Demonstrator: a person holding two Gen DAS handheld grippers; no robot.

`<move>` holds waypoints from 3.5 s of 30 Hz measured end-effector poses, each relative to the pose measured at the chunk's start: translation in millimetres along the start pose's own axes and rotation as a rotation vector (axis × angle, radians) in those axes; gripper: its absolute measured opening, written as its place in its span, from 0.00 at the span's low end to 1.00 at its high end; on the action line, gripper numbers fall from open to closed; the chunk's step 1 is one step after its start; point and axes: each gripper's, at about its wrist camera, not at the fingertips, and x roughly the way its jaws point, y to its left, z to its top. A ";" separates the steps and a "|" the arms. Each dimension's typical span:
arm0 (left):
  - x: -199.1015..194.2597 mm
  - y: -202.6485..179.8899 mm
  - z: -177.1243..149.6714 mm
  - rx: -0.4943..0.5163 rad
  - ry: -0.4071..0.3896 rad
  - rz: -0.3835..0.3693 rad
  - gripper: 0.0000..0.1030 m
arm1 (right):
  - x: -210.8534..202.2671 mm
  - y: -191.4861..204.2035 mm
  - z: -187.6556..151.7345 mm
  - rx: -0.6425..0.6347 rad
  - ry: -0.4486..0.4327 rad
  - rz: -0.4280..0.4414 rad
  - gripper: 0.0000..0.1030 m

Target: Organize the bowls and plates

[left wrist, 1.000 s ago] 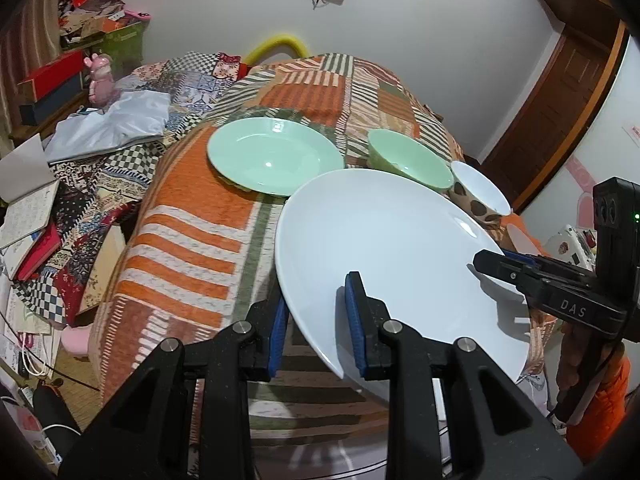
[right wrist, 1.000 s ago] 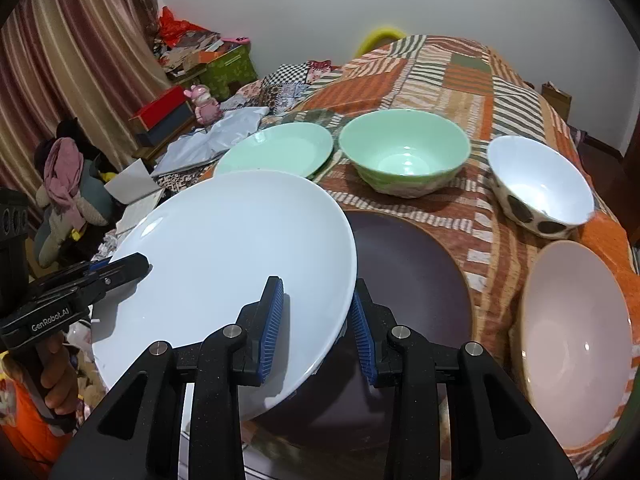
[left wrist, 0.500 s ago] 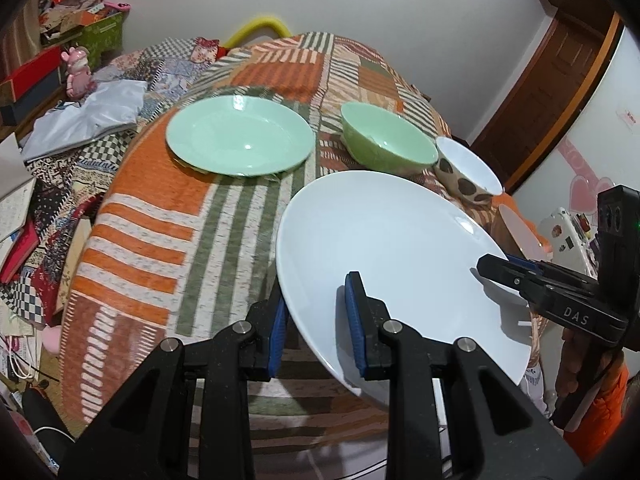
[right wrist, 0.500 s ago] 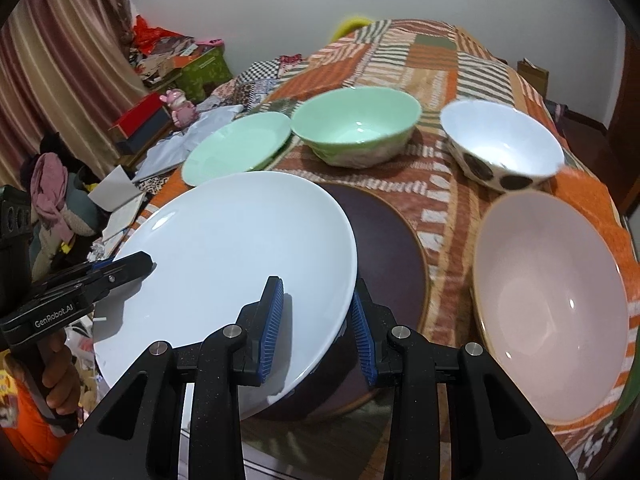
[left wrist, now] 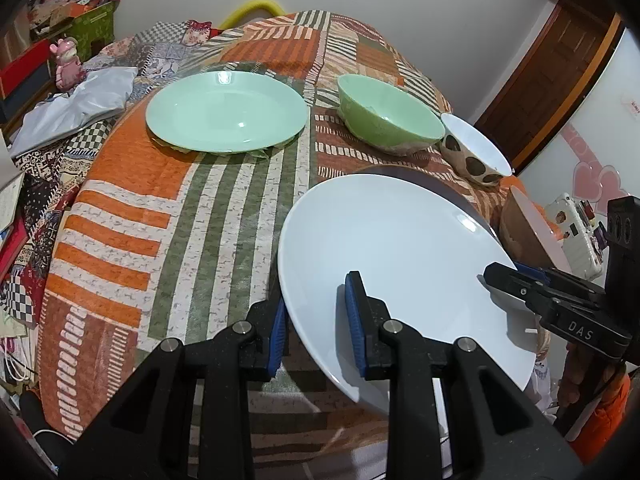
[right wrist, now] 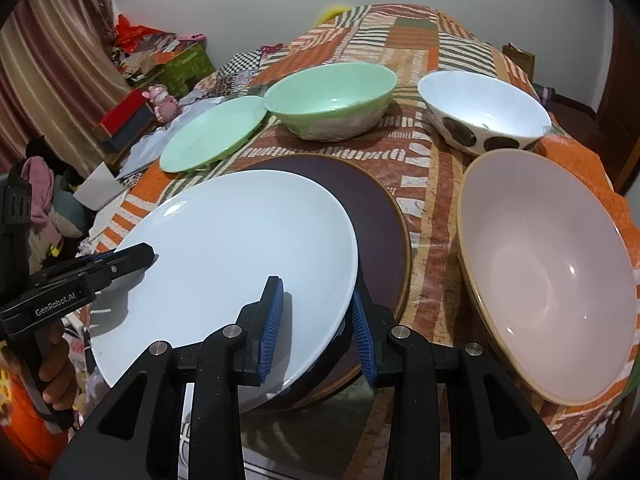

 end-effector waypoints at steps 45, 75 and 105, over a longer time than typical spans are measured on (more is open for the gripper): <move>-11.0 -16.9 4.7 0.066 -0.060 0.057 0.29 | -23.6 -16.9 -7.6 0.088 -0.078 -0.032 0.27; -45.6 79.5 92.2 0.020 -0.202 0.278 0.66 | 40.5 89.3 93.9 -0.187 -0.064 0.064 0.50; 85.9 152.2 143.4 -0.041 -0.016 0.183 0.29 | 150.8 91.6 132.1 -0.049 0.158 0.072 0.27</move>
